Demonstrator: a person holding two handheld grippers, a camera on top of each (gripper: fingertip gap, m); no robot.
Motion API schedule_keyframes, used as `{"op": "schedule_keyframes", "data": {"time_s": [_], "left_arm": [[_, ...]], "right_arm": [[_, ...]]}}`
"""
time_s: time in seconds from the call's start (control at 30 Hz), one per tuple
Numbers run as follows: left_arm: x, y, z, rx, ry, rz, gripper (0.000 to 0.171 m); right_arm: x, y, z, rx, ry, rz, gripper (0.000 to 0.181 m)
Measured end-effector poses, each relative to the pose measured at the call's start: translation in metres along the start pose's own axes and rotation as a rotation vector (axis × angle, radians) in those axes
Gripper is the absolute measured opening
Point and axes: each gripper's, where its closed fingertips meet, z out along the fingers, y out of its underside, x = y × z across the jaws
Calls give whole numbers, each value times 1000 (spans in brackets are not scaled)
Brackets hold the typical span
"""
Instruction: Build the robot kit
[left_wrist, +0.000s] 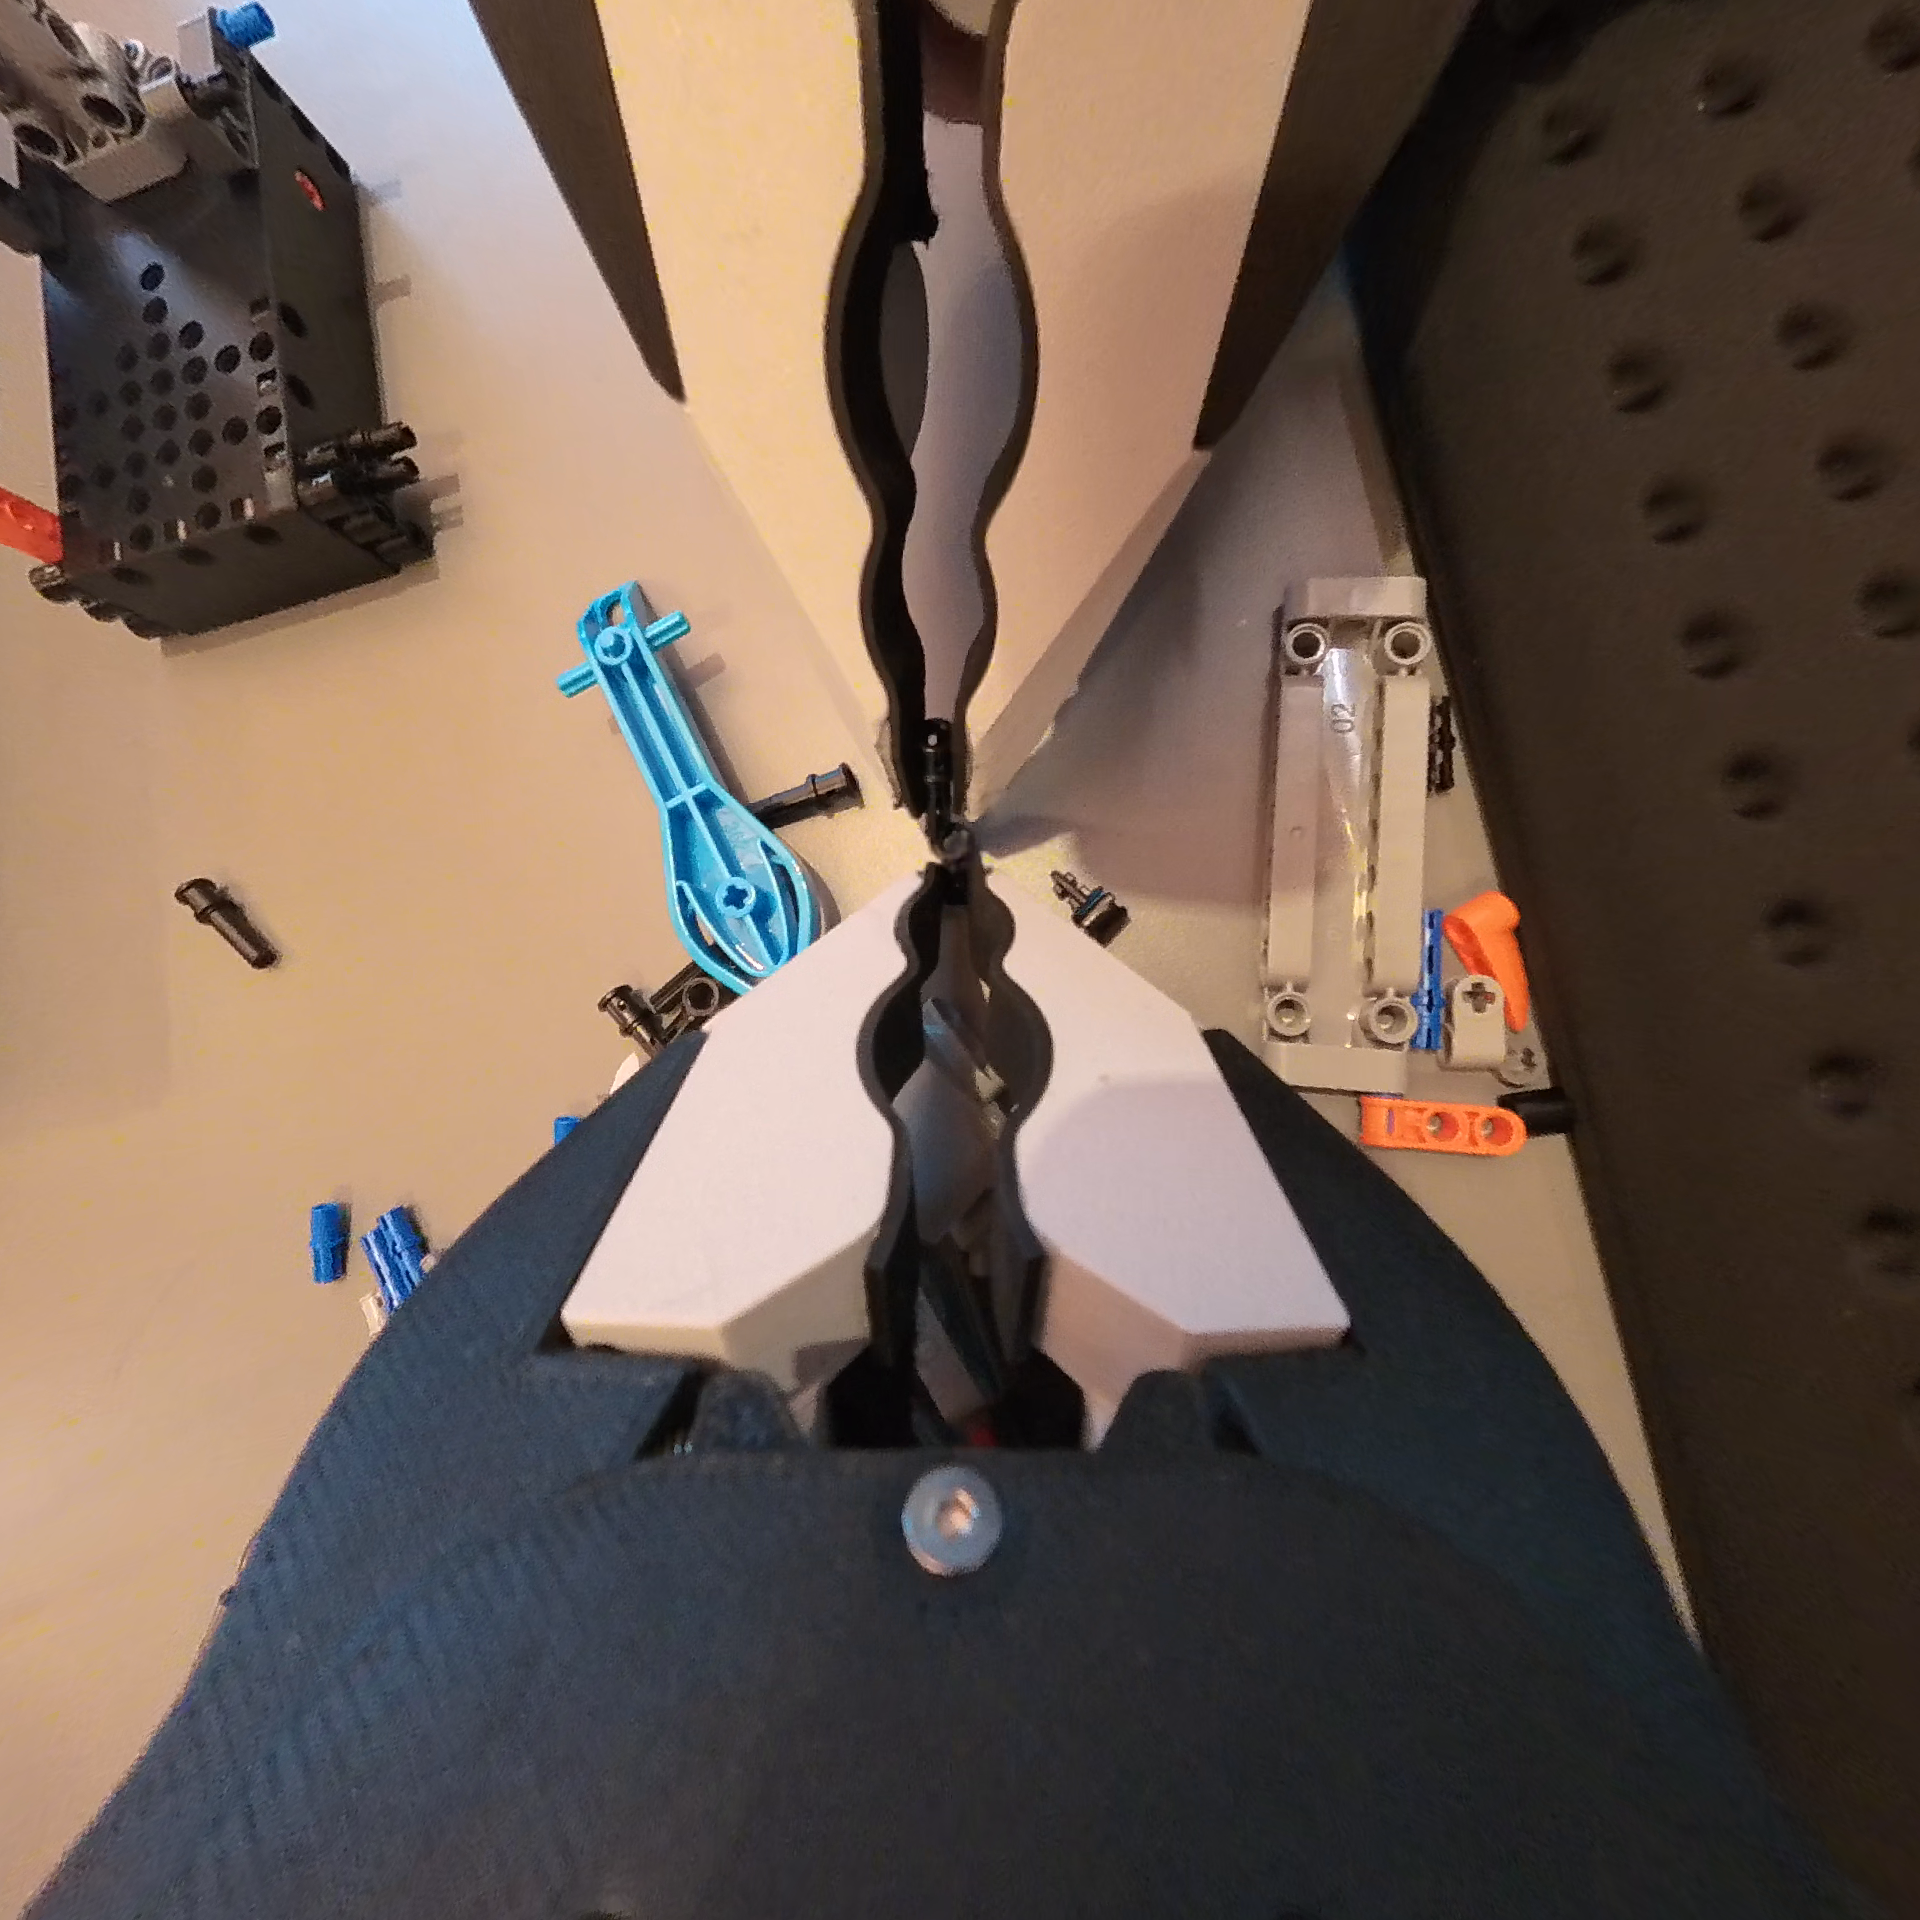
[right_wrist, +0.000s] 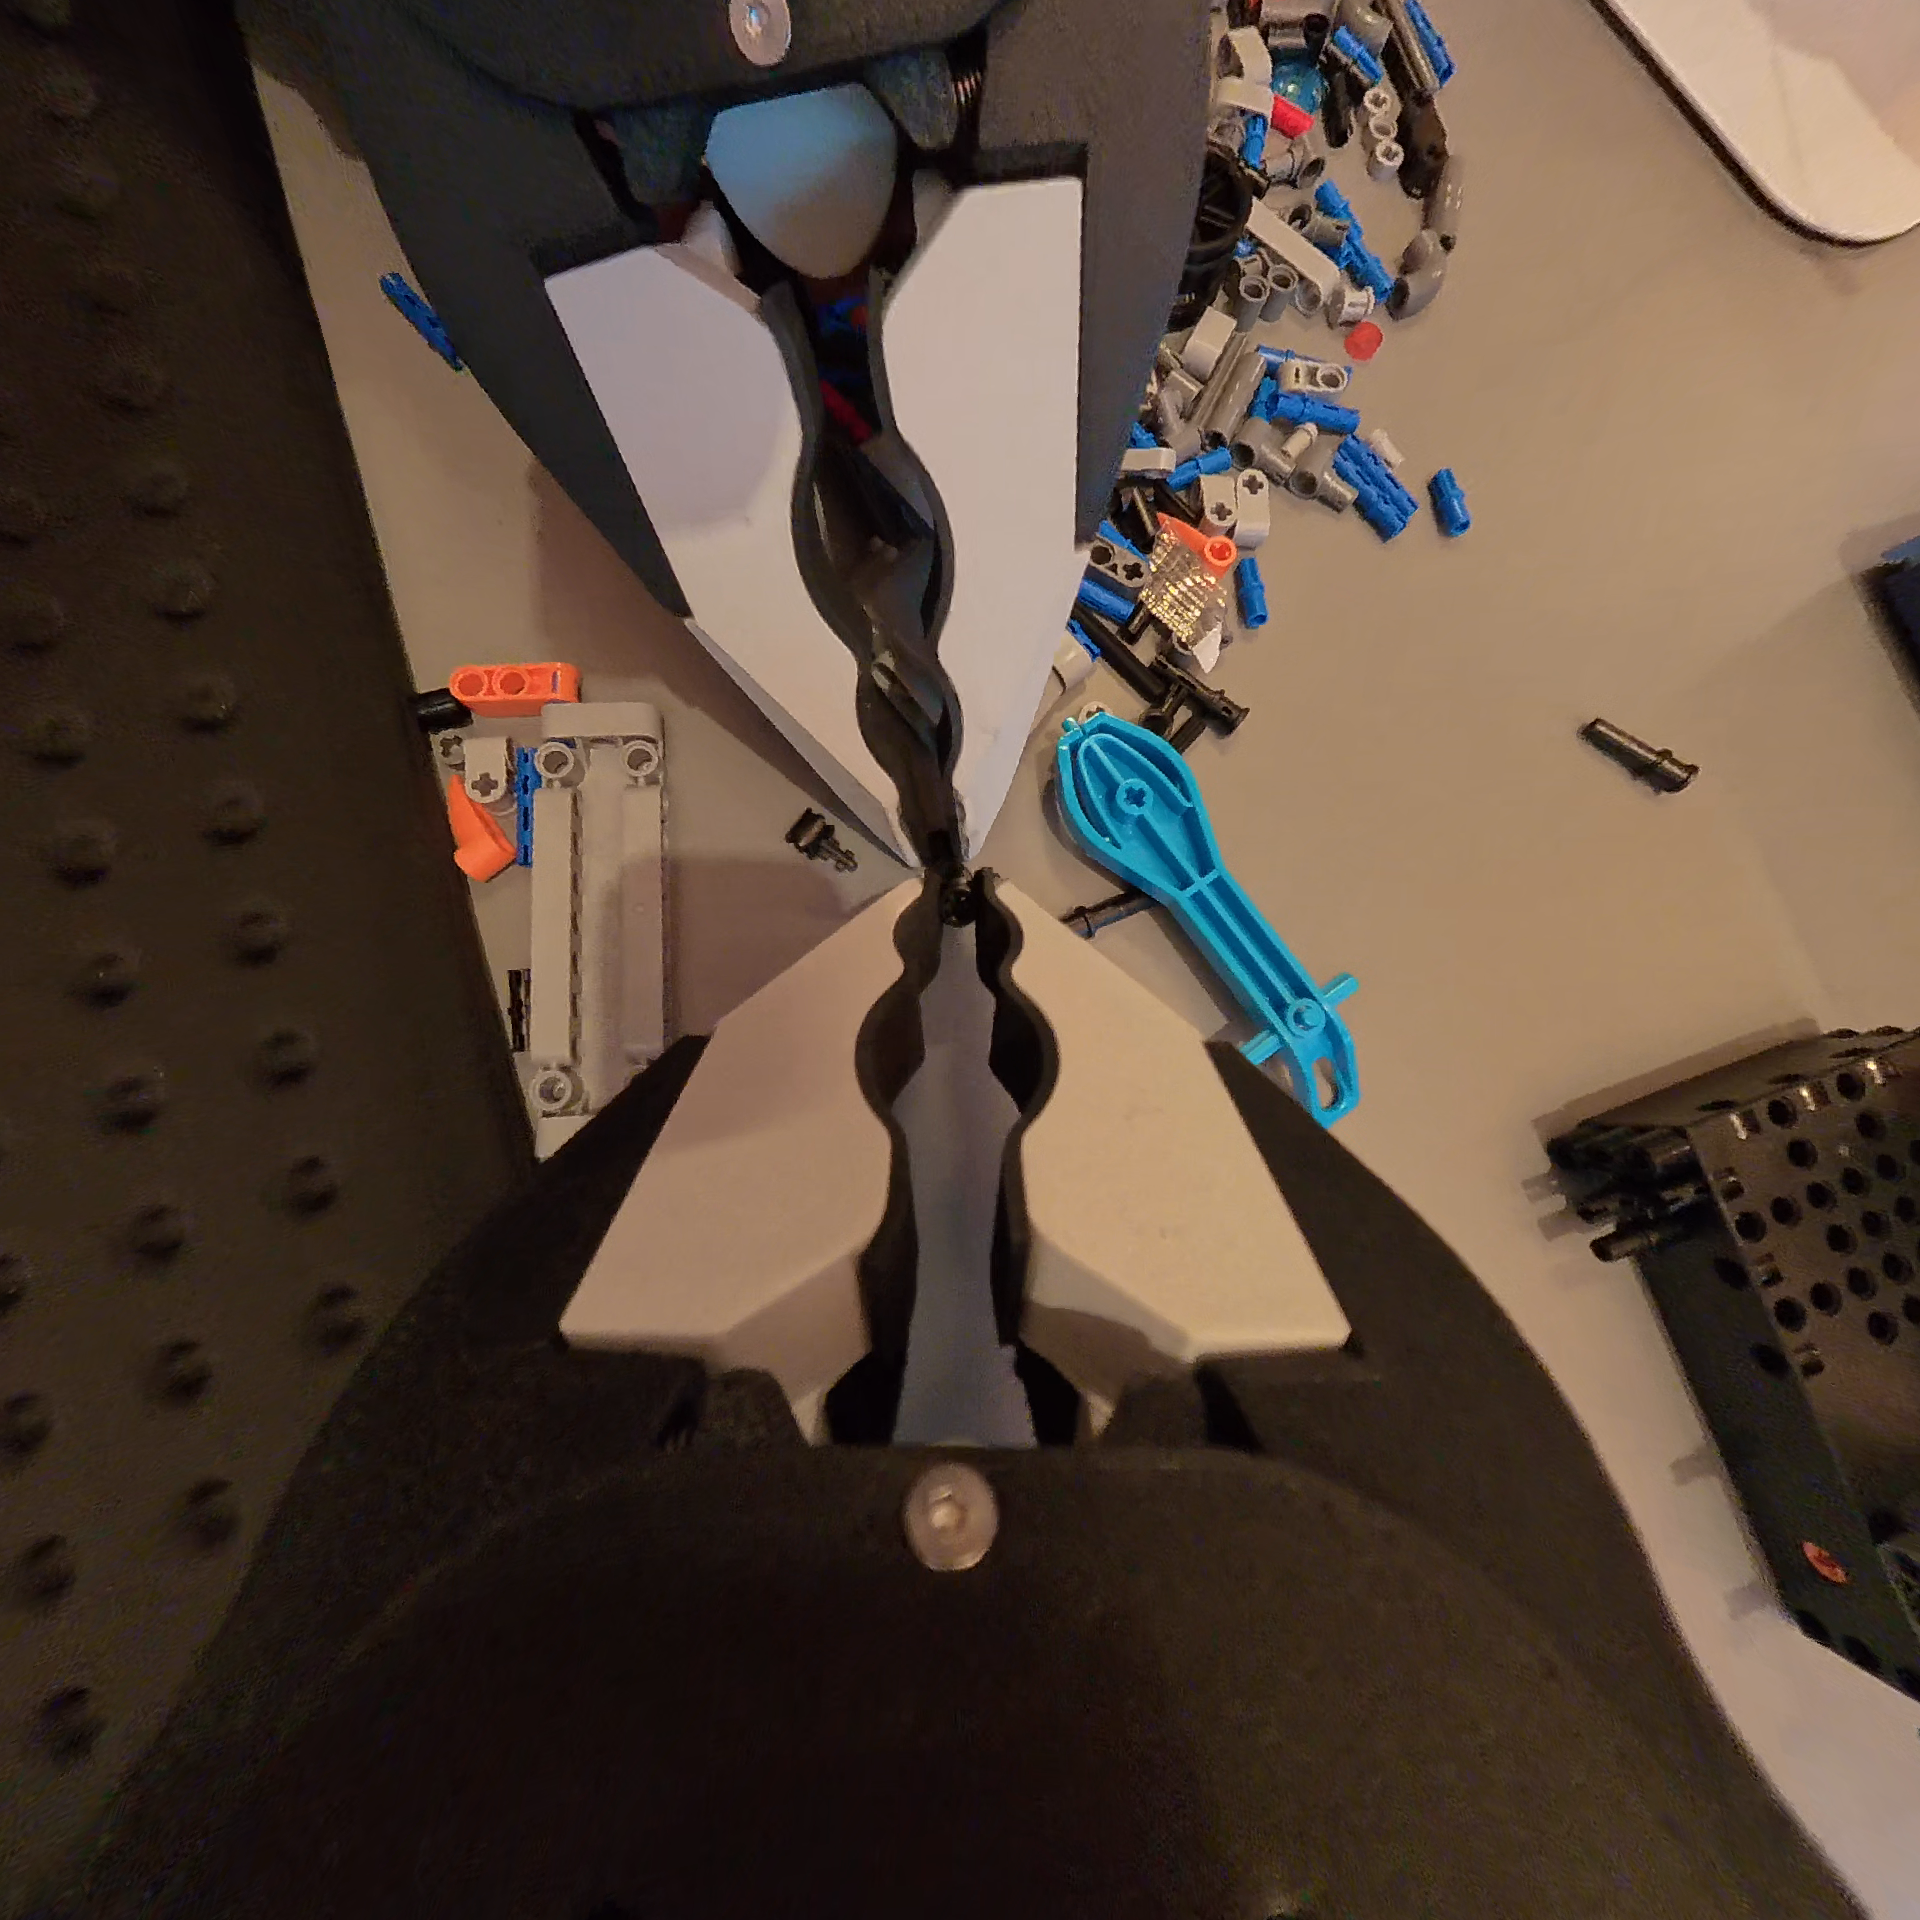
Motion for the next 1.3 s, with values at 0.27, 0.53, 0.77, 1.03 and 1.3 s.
{"op": "schedule_keyframes", "data": {"time_s": [0.27, 0.53, 0.77, 1.03, 1.3], "left_arm": [[-1, -1, 0, 2, -12, 14, 1], [2, -3, 2, 7, -6, 33, 1], [2, -3, 1, -6, -15, 49, 1], [0, -3, 2, 0, -25, 54, 0], [-3, -9, 1, 44, -31, 59, 0]], "right_arm": [[0, 2, 1, -30, 8, -28, 3], [-2, 1, 1, -27, -7, -42, 4], [-2, 3, 0, -33, -16, -39, 4], [-2, 6, 0, -84, -5, -70, 3], [-1, 8, -2, -139, -45, -131, 3]]}}
